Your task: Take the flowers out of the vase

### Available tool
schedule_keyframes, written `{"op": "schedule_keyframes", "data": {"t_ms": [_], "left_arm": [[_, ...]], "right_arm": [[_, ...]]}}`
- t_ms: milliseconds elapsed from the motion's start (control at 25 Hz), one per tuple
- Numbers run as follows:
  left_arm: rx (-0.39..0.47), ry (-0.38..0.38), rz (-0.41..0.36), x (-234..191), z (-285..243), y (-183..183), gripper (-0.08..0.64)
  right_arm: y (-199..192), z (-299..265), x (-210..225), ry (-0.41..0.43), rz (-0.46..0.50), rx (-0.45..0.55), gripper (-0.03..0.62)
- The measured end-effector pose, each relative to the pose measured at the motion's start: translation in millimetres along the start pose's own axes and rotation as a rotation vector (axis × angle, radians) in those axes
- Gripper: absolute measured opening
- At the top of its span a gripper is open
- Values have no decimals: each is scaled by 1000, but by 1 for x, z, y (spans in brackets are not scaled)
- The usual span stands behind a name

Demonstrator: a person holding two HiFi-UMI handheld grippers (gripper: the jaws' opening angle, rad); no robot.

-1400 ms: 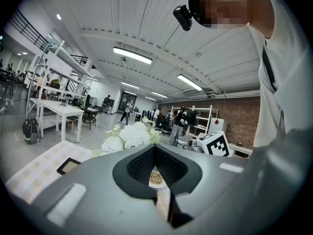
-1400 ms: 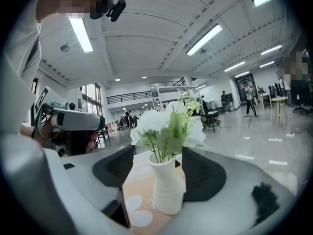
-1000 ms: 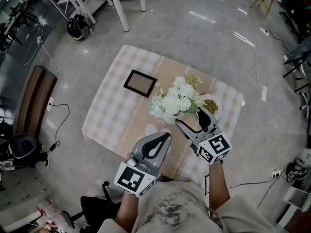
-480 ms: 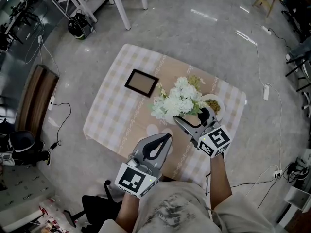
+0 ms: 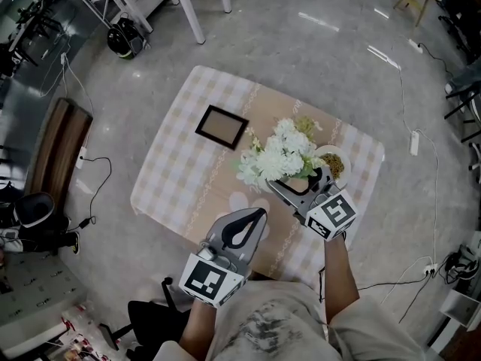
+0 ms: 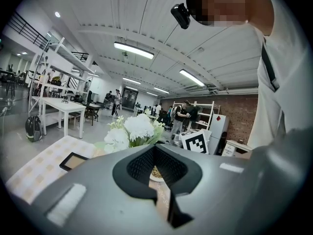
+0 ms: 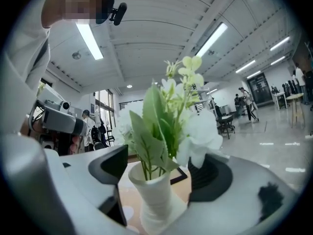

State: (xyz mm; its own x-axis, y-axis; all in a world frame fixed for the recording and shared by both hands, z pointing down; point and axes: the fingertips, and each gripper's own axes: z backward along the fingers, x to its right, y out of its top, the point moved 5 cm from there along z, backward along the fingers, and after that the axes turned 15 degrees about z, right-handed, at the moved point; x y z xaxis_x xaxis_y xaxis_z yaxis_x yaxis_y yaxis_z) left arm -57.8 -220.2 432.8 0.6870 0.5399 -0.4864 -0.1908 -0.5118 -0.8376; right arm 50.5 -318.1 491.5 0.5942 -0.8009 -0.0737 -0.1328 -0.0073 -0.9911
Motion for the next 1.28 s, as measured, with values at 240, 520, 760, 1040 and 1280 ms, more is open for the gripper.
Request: {"op": "schedule_keyframes", "data": {"t_ms": [240,520,760,1040,1280], "left_arm": [[-11,9,19,-1,2,-2,9],[-4,7,3,-3,1,-4,9],[0,5,-1,-2,0,-4,9],[4,4,-1,-2,0,-4,9],[-5,6,22,2,-1,-2,9]], "right_arm": [[6,-1,-1,1,29,19,374],[3,1,1,-20,44,13,307],[4,3,2,-41,51,13,208],[4,5,4,-58,53,13,137],[6,6,5,-64,58,9,124]]}}
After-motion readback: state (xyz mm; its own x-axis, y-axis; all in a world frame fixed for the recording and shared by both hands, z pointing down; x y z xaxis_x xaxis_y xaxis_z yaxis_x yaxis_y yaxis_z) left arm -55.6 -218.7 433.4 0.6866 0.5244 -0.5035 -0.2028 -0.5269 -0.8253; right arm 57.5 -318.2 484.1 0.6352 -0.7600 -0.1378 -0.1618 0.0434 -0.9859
